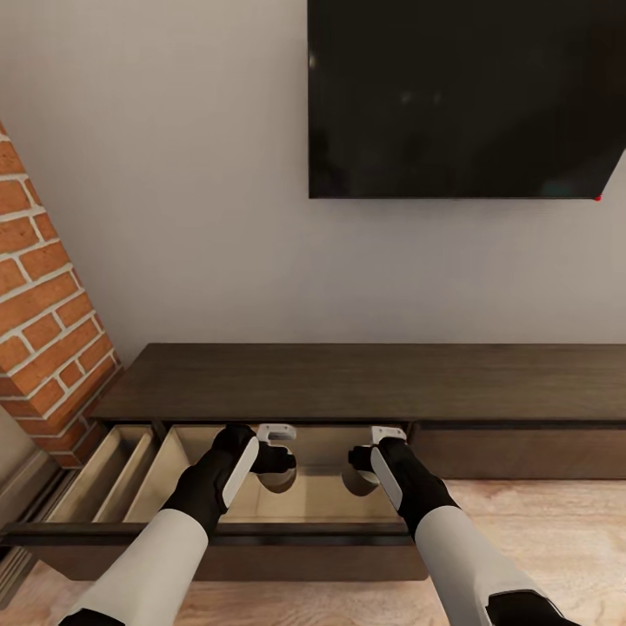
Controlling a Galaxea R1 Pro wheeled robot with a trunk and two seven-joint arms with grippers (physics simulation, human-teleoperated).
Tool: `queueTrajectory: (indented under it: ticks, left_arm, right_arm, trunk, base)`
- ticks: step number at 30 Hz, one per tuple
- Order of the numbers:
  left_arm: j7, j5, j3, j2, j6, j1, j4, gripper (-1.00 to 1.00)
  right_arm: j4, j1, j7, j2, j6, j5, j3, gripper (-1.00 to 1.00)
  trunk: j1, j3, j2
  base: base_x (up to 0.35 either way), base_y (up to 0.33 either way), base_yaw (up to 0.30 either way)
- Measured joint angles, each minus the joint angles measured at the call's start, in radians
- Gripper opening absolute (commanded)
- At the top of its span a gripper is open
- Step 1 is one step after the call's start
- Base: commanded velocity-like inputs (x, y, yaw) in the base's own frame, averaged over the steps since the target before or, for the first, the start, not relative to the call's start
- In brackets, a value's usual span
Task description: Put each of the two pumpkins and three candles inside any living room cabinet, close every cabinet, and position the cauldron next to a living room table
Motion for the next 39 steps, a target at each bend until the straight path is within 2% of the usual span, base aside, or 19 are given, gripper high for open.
queueTrajectory:
  ticks: [18, 39]
  left_arm:
    - [-0.001, -0.001, 0.000, 0.000, -0.001, -0.001, 0.000, -1.00]
    - [-0.001, 0.000, 0.000, 0.000, -0.001, 0.000, 0.001, -1.00]
  right_arm:
    - [0.000, 0.000, 0.000, 0.000, 0.000, 0.000, 0.000, -1.00]
    - [0.000, 0.000, 0.000, 0.000, 0.000, 0.000, 0.000, -1.00]
  trunk:
    - [0.000, 0.000, 0.000]
    - [0.077, -0.063, -0.140]
  base:
    - [0.000, -0.062, 0.000]
    - [0.000, 0.000, 0.000]
